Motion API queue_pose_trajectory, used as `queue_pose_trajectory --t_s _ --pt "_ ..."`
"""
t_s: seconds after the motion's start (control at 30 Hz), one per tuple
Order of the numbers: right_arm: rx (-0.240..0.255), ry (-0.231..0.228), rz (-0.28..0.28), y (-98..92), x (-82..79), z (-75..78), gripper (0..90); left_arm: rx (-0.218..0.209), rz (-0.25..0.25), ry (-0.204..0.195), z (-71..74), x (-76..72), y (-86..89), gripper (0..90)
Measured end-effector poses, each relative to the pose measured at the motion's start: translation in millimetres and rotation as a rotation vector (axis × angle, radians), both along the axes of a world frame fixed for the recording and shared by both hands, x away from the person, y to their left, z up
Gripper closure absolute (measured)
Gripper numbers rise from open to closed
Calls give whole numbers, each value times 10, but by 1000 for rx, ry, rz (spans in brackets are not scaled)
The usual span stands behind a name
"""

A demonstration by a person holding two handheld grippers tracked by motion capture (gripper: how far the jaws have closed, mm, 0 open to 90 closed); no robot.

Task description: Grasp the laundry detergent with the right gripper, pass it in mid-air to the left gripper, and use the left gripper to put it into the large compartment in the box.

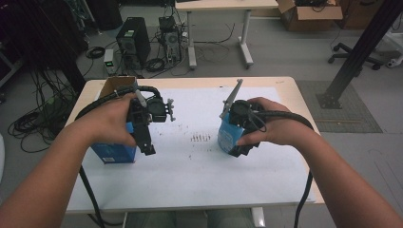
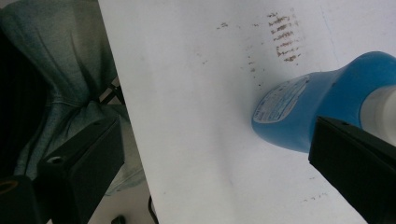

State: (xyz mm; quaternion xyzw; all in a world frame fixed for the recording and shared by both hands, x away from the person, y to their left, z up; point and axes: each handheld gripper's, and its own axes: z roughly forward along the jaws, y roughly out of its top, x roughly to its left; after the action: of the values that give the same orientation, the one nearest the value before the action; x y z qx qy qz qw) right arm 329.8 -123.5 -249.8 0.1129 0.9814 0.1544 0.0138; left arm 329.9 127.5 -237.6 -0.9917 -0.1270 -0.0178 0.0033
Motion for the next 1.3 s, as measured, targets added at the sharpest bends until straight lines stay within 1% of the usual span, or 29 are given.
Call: queue_pose_trajectory --t_s 0.33,0.47,0.57,0.8,0.97,1.07,1.3 --pt "-22 10 -6 -31 -12 -49 38 3 -4 2 -36 7 -31 4" --pt "-16 10 -8 -53 -23 -61 37 2 -10 8 -57 -2 -43 4" --pt "-16 18 -21 -81 -30 -91 38 -5 -16 10 -59 3 -45 4" --pt "-19 18 -37 -134 -52 -125 39 -7 -23 11 -73 -14 -32 4" --pt "-12 20 -64 -190 -60 -164 39 -3 -26 10 -109 -28 -20 4" --pt "-8 20 -76 -212 -62 -190 40 8 -28 15 -130 -33 -18 4" --pt "0 23 -115 -288 -61 -269 42 1 -38 16 -144 -60 -22 4"
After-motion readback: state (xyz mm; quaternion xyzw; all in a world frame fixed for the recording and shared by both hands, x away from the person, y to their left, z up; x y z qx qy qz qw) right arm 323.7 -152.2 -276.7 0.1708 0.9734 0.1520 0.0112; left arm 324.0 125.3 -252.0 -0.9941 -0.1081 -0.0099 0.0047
